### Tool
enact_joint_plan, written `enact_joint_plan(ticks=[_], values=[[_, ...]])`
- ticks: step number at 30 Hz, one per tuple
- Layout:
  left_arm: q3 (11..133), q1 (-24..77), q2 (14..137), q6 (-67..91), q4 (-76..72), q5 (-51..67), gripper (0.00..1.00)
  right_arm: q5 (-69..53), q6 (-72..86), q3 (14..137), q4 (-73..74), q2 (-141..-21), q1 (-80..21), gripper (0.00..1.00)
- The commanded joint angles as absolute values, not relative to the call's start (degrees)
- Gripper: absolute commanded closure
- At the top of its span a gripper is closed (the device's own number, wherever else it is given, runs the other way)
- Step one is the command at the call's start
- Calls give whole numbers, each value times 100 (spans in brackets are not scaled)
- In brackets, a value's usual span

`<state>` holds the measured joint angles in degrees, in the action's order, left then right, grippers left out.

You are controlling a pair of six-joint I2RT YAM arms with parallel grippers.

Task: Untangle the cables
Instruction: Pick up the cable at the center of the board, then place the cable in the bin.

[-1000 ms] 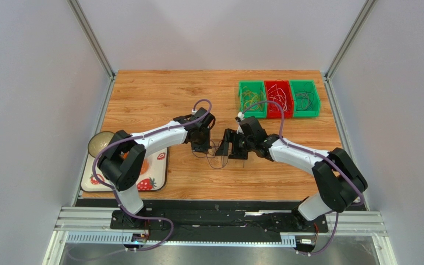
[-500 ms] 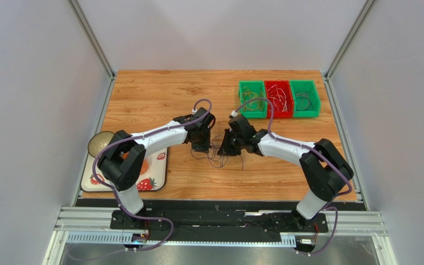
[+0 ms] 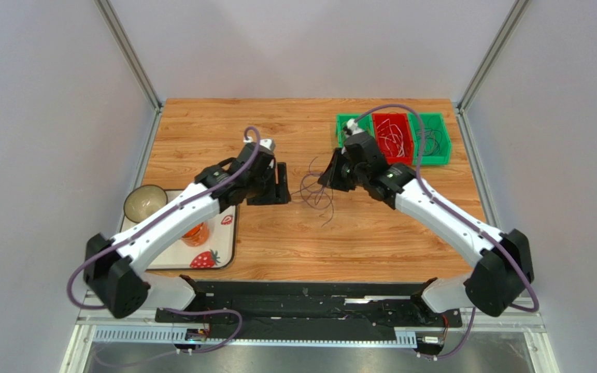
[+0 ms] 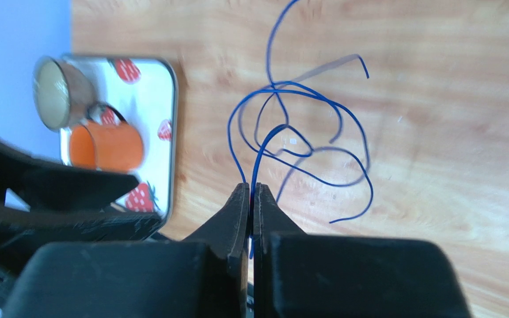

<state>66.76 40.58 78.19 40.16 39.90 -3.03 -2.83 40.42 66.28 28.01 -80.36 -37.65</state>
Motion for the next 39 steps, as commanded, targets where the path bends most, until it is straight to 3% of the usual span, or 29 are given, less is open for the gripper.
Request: enact_joint_plan(ticks=[1, 14, 39], values=[[6934, 4069, 6666, 3718, 5079, -782, 28, 246, 3630, 7284, 3322, -7506, -3481, 100], [7172, 4052, 4343, 3182, 6952, -1915, 28, 176, 2866, 9200, 4096, -7751, -2242, 100], [5863, 4052, 2382, 2848, 5924, -2566, 25, 264, 2663, 10828, 4131, -9377, 147, 100]])
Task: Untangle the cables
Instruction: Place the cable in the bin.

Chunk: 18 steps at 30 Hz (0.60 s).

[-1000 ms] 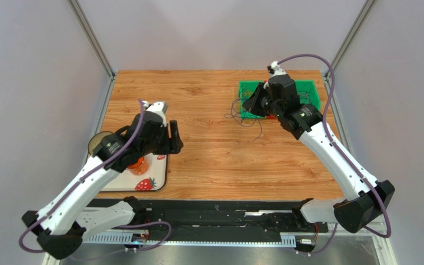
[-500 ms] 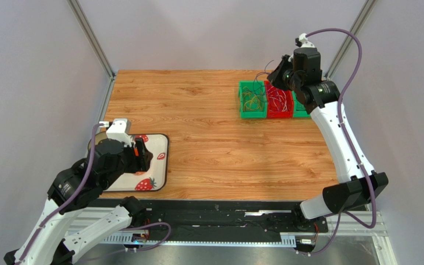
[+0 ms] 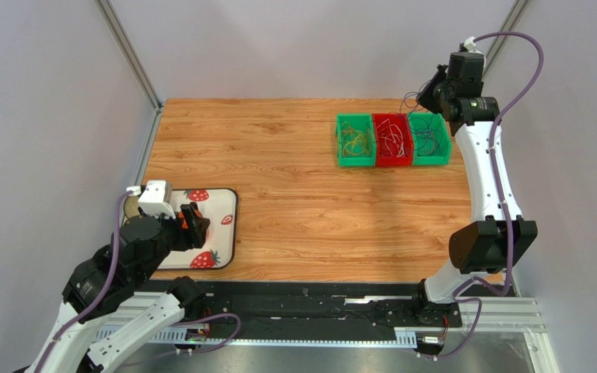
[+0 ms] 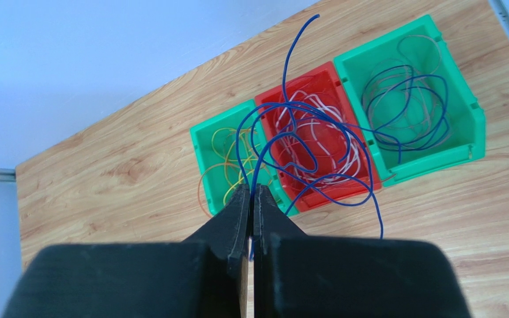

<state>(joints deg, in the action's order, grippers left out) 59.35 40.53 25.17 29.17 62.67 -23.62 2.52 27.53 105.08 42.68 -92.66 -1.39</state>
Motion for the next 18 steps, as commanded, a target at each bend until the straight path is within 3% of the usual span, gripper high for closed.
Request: enact_joint_plan(ticks=[1, 18], values=[[5845, 4060, 2356, 2865, 5906, -2584, 25, 229, 2646, 10837, 4113, -9404, 193, 100], [5722, 4052, 2294, 2979, 5880, -2777, 25, -352, 2725, 10890, 3639, -10265, 905, 100]])
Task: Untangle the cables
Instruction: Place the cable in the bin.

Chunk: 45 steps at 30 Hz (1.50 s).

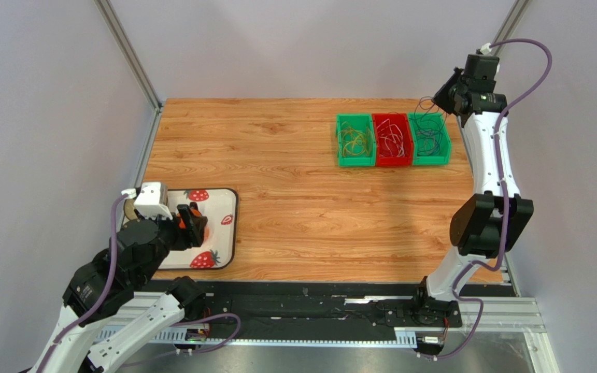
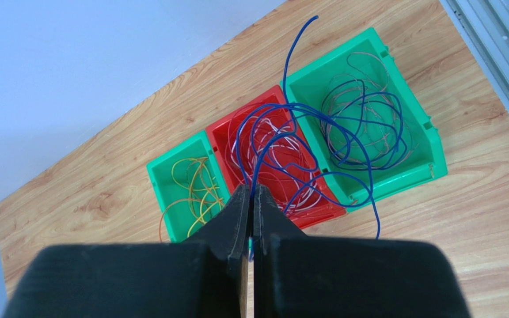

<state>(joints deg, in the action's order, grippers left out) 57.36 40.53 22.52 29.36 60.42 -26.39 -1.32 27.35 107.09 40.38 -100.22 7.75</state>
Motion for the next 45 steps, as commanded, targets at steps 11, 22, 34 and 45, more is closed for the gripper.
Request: enact_joint_plan(ticks=[11, 22, 34, 45], values=[[5713, 4052, 2320, 3023, 5898, -2874, 25, -352, 2663, 11048, 3191, -11118, 1116, 100], [5730, 4060, 2478, 3059, 5950, -2944, 26, -106, 2724, 10829, 2296, -11575, 1169, 100], [5730, 4017, 2540, 3076, 5968, -2979, 26, 98, 2751, 10785, 1540, -11804, 1160, 100], [5730, 3911, 2558, 3024, 5933, -2901, 27, -272, 2936, 9379, 677, -11698, 1151, 100]])
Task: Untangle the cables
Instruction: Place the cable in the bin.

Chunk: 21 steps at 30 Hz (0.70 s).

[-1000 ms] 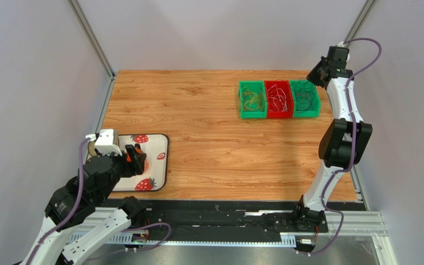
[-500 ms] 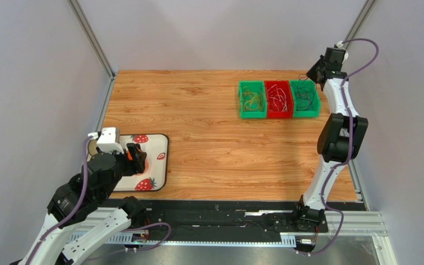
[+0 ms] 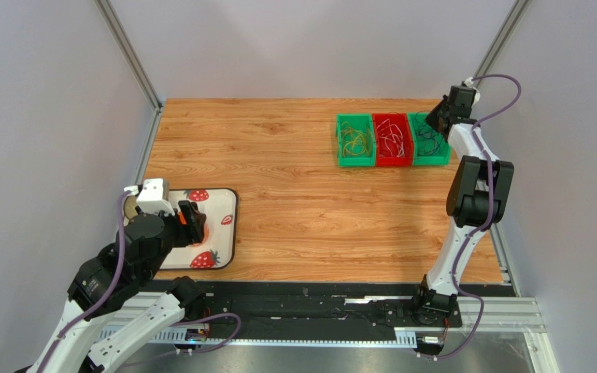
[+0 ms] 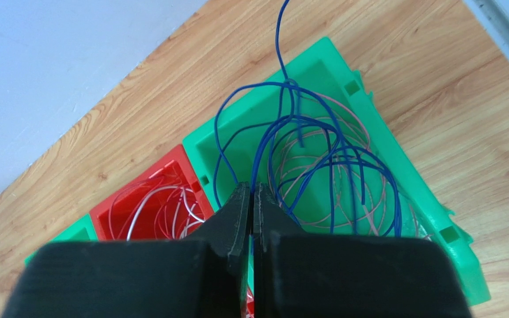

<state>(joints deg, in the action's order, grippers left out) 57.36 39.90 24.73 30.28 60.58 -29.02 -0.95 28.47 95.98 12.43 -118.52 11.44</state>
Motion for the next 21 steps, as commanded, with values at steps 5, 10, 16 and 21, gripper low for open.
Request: enact_joint_plan(ticks=[5, 10, 16, 21], values=[[5722, 3858, 2531, 3015, 5906, -2874, 27, -316, 2953, 9062, 668, -11619, 1151, 100], [5713, 3806, 2531, 2988, 5889, -2839, 27, -343, 2962, 8746, 642, -11593, 1151, 100], [5713, 3797, 2470, 2979, 5880, -2830, 27, -457, 2848, 8885, 799, -11619, 1151, 100], [5704, 3788, 2461, 2979, 5871, -2821, 27, -440, 2751, 9403, 1238, -11540, 1151, 80]])
